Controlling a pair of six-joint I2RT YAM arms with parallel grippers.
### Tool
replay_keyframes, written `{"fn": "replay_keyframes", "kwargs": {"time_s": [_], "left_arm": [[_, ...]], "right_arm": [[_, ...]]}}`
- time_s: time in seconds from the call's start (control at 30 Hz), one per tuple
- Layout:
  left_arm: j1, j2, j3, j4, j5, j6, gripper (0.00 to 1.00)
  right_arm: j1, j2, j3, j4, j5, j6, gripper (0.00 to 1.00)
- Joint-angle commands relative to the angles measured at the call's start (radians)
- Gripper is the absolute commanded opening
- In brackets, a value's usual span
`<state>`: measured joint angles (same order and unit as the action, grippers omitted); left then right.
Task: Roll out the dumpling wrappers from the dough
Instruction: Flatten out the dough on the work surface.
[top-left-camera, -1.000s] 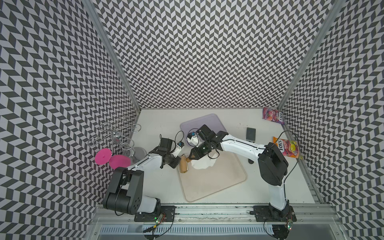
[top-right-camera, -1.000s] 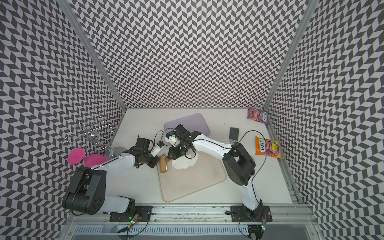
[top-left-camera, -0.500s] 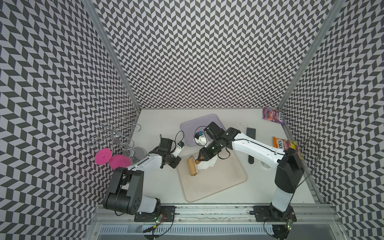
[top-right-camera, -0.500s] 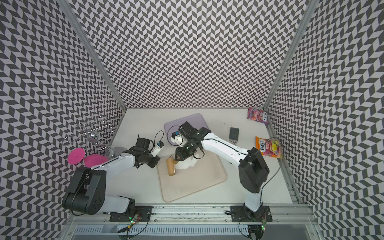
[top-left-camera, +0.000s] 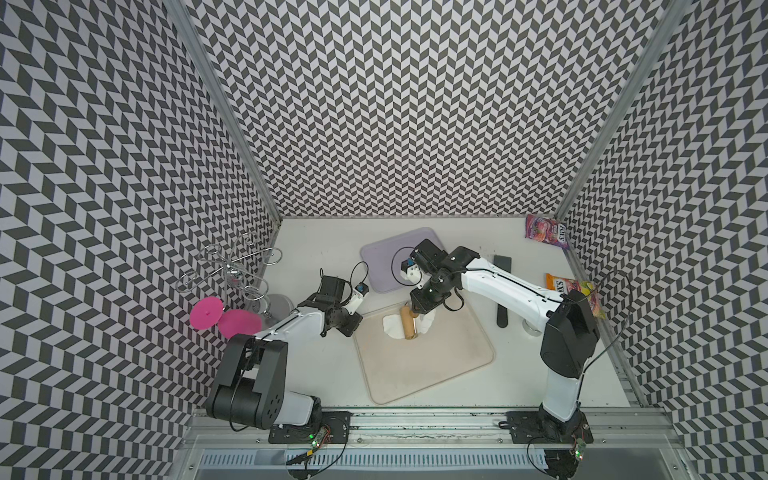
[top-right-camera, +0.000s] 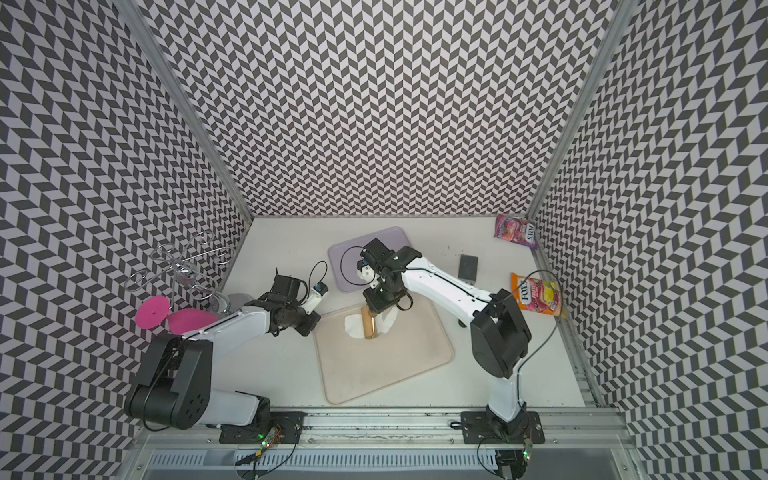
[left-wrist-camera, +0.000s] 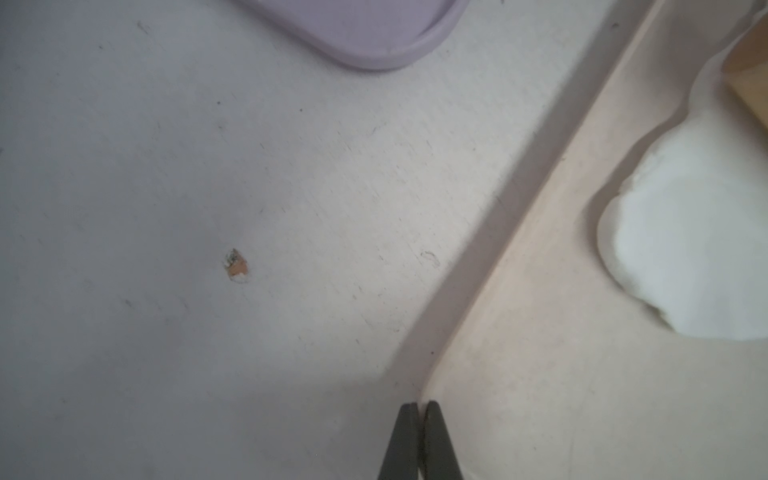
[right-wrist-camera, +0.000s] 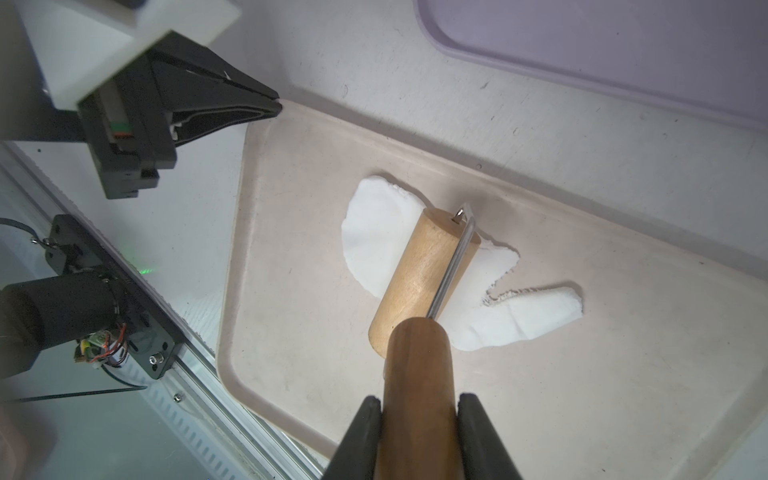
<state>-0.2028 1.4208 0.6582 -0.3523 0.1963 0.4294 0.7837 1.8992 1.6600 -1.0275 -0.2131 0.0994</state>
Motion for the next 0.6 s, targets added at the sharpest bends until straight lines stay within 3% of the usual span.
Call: {"fn": "replay_keyframes", "kwargs": {"time_s": [0.0, 0.57], "left_arm": [[-0.009, -0.008, 0.006, 0.007, 0.028, 0.023, 0.0], [-0.01, -0.011, 0.004, 0.007, 0.029, 0.023, 0.0]], "right_arm": [[0.015, 0.07, 0.008, -0.003, 0.052, -0.023, 0.0], [0.054, 0.203, -0.052, 0.048, -0.02, -0.04, 0.0]]}}
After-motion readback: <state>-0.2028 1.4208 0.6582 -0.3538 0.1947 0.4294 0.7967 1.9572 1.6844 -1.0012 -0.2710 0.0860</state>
